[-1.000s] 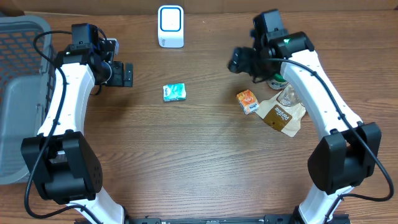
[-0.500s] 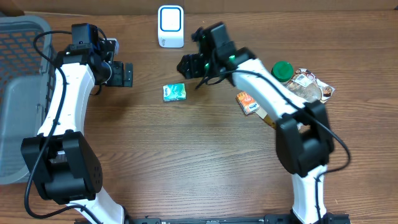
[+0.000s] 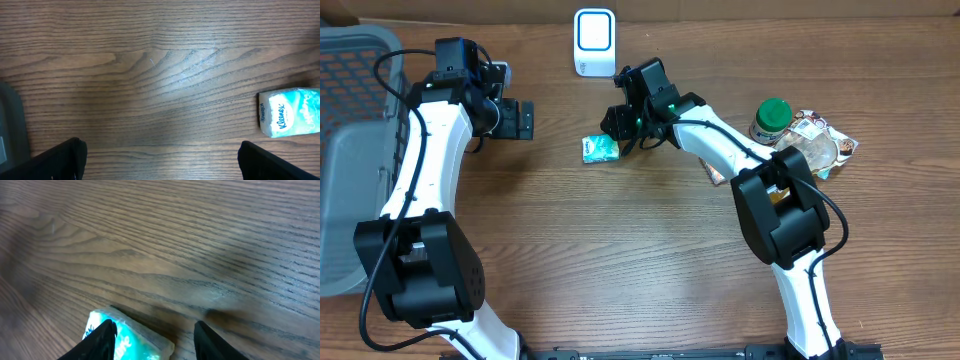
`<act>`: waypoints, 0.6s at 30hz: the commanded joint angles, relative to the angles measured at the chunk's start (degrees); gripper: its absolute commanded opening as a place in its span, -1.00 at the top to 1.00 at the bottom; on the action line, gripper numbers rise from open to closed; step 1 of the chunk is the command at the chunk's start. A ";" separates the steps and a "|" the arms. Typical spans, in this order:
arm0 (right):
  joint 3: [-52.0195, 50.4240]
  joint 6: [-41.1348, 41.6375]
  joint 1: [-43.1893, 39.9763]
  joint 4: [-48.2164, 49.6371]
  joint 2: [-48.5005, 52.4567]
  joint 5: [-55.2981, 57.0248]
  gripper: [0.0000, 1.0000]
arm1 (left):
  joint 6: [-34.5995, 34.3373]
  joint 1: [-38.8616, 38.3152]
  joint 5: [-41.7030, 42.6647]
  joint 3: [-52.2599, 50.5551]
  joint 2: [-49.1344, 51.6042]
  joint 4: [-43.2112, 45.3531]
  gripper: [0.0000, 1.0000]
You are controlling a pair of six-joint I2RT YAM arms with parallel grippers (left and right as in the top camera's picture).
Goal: Scan the item barcode
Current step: 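Move the right gripper over the teal tissue pack, then close the right gripper on the teal tissue pack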
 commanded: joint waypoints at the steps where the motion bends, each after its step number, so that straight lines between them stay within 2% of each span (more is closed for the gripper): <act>1: 0.55 -0.26 1.36 0.42 0.46 0.68 0.07 | 0.66 0.09 0.61 0.55 -0.44 0.09 -0.99; 10: 0.55 -0.24 2.73 -0.20 2.93 4.50 0.12 | 0.66 0.09 0.61 0.52 -0.44 0.09 -0.99; 18: 2.21 0.39 0.81 -8.79 0.81 3.52 0.46 | 0.66 0.09 0.61 0.55 -0.44 0.09 -0.99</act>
